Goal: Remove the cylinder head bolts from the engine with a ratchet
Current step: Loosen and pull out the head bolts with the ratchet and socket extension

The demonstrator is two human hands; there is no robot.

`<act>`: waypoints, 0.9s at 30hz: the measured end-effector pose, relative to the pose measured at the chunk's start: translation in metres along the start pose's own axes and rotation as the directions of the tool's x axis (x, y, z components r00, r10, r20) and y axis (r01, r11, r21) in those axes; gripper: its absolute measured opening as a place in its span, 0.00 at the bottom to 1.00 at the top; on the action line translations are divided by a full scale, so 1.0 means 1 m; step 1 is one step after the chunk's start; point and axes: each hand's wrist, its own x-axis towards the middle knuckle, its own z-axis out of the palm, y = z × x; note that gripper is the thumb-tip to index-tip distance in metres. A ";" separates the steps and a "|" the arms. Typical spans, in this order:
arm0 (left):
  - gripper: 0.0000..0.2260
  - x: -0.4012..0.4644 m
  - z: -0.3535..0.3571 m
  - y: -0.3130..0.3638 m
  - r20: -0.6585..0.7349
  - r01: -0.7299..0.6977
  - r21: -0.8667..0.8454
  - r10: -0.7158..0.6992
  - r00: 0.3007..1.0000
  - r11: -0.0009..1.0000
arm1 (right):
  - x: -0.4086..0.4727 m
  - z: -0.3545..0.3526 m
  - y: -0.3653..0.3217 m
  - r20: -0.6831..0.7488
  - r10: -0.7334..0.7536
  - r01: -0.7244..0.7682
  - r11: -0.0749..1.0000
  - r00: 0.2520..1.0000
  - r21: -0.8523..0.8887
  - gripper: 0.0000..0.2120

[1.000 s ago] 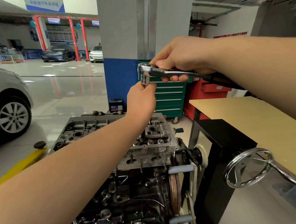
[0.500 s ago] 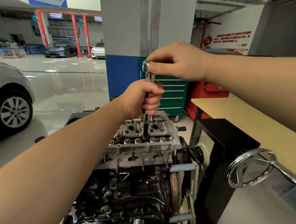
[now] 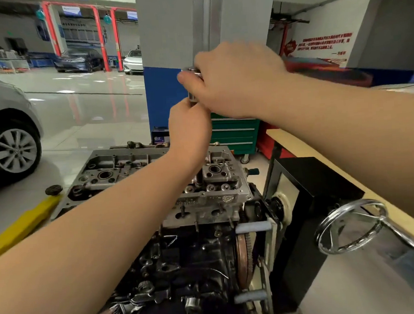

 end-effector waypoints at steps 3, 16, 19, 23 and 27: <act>0.12 0.008 -0.013 0.001 0.327 0.109 -0.135 -0.060 0.943 0.985 | 0.002 0.003 0.024 0.079 -0.096 0.075 0.970 0.992 0.233 0.26; 0.22 0.023 -0.013 -0.002 0.607 0.216 -0.108 -0.108 0.787 0.970 | 0.016 -0.012 0.055 0.603 -0.033 -0.489 0.550 0.797 0.677 0.25; 0.21 0.020 -0.008 0.001 0.628 0.210 -0.080 -0.114 0.770 0.974 | 0.023 -0.017 0.068 0.763 -0.133 -0.667 0.406 0.633 0.624 0.21; 0.21 0.023 -0.009 -0.001 0.629 0.221 -0.078 -0.124 0.768 0.972 | 0.025 -0.013 0.056 0.775 -0.071 -0.674 0.448 0.628 0.588 0.18; 0.22 0.022 -0.011 0.001 0.630 0.214 -0.068 -0.124 0.766 0.974 | 0.027 -0.023 0.065 0.731 0.023 -0.692 0.343 0.682 0.635 0.15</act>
